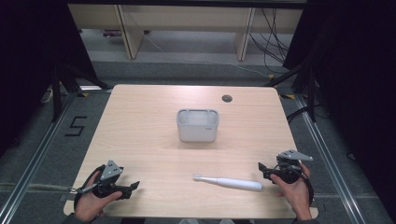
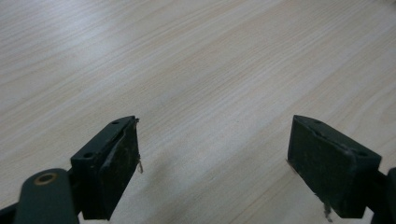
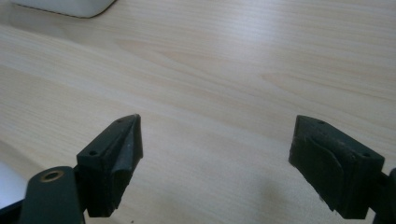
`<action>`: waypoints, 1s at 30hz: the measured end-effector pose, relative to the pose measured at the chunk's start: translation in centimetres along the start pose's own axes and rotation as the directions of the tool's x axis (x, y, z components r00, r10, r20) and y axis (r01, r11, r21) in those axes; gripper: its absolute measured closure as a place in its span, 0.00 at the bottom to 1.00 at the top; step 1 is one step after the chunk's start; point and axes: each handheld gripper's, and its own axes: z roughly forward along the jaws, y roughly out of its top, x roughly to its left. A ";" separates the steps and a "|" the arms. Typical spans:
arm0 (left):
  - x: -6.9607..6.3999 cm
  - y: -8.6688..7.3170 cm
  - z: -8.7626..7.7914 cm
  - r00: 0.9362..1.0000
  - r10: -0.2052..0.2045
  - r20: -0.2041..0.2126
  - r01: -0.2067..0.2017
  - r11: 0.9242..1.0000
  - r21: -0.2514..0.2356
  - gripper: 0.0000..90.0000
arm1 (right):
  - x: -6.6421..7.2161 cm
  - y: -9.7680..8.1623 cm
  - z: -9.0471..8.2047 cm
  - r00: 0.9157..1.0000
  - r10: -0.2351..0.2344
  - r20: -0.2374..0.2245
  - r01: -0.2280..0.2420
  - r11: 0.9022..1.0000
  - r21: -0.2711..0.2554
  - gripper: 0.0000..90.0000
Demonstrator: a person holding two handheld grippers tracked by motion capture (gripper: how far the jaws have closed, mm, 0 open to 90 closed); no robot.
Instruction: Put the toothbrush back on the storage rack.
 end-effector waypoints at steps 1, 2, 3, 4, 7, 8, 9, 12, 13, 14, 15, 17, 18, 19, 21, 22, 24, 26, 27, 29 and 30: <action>-0.4 0.0 0.3 0.999 -0.047 0.005 0.047 0.998 -0.041 0.18 | -0.1 0.0 -0.1 1.000 -0.018 0.007 0.018 1.000 -0.002 0.20; -0.4 0.0 0.3 0.999 -0.047 0.004 0.047 0.998 -0.041 0.18 | 0.1 -0.1 -0.1 1.000 -0.017 0.004 0.017 1.000 -0.005 0.21; -0.4 -0.1 0.3 0.999 -0.047 0.004 0.047 0.998 -0.041 0.18 | 0.1 0.0 -0.3 0.999 -0.040 -0.017 0.040 0.999 -0.011 0.22; 0.0 0.0 0.0 1.000 0.001 -0.001 -0.001 1.000 0.001 0.18 | 0.2 -0.1 -0.3 0.999 -0.046 -0.008 0.046 0.999 0.000 0.23; 0.0 -0.1 0.0 1.000 -0.004 -0.001 0.004 1.000 -0.002 0.18 | 0.7 0.0 -0.4 0.997 -0.060 -0.044 0.060 0.998 0.004 0.24; 0.0 -0.1 0.0 1.000 -0.006 -0.001 0.006 1.000 -0.003 0.18 | 0.7 0.0 -0.6 0.996 -0.079 -0.037 0.079 0.997 0.002 0.24; -0.3 -0.1 0.2 0.999 -0.040 0.002 0.040 0.999 -0.033 0.18 | 1.1 0.1 -0.8 0.997 -0.069 -0.037 0.070 0.997 0.018 0.26; -0.2 -0.1 0.2 0.999 -0.041 0.002 0.041 0.999 -0.028 0.18 | 1.5 0.3 -0.9 0.996 -0.084 -0.043 0.085 0.996 0.016 0.26; -0.3 -0.2 0.2 0.998 -0.056 0.003 0.056 0.998 -0.038 0.18 | 1.3 0.6 -1.0 0.985 -0.167 -0.042 0.167 0.986 -0.002 0.27; -0.3 -0.2 0.2 0.998 -0.056 0.002 0.056 0.998 -0.038 0.18 | 1.8 0.7 -1.2 0.989 -0.140 -0.054 0.141 0.990 0.022 0.27; -0.3 -0.2 0.2 0.998 -0.056 0.002 0.056 0.998 -0.038 0.18 | 1.8 0.7 -1.2 0.989 -0.140 -0.054 0.141 0.990 0.022 0.27; -0.3 -0.2 0.1 0.999 -0.053 0.000 0.053 0.998 -0.033 0.18 | 2.2 1.2 -1.4 0.975 -0.216 -0.058 0.218 0.975 0.030 0.29; -0.3 -0.2 0.1 0.999 -0.053 0.000 0.053 0.998 -0.033 0.18 | 2.5 1.3 -1.5 0.972 -0.229 -0.058 0.231 0.972 0.033 0.29; -0.3 -0.3 0.1 0.998 -0.055 -0.001 0.055 0.998 -0.034 0.18 | 2.7 1.4 -1.6 0.968 -0.243 -0.060 0.245 0.969 0.034 0.29; -0.3 -0.3 0.0 0.998 -0.057 -0.002 0.057 0.998 -0.030 0.18 | 3.5 1.6 -1.8 0.966 -0.247 -0.076 0.251 0.967 0.047 0.30; -0.3 -0.4 0.1 0.998 -0.060 0.000 0.060 0.997 -0.043 0.18 | 3.7 1.8 -1.9 0.960 -0.271 -0.077 0.275 0.960 0.057 0.31; 0.2 -0.3 -0.3 1.000 -0.001 -0.006 0.001 1.000 0.009 0.18 | 4.5 2.1 -2.1 0.956 -0.274 -0.108 0.284 0.955 0.090 0.32; 0.2 -0.4 -0.3 1.000 -0.002 -0.005 0.002 1.000 0.005 0.18 | 4.8 2.1 -2.1 0.950 -0.291 -0.115 0.302 0.949 0.093 0.33; -0.2 -0.4 0.0 0.999 -0.047 -0.008 0.047 0.998 -0.035 0.18 | 5.4 2.3 -2.1 0.934 -0.330 -0.136 0.345 0.933 0.100 0.34; -0.2 -0.4 0.0 0.999 -0.047 -0.001 0.047 0.998 -0.034 0.18 | 6.0 2.5 -2.0 0.923 -0.352 -0.154 0.370 0.923 0.110 0.36; -0.2 -0.4 0.0 0.999 -0.048 -0.002 0.048 0.998 -0.033 0.18 | 6.0 2.5 -2.0 0.923 -0.352 -0.154 0.370 0.923 0.110 0.36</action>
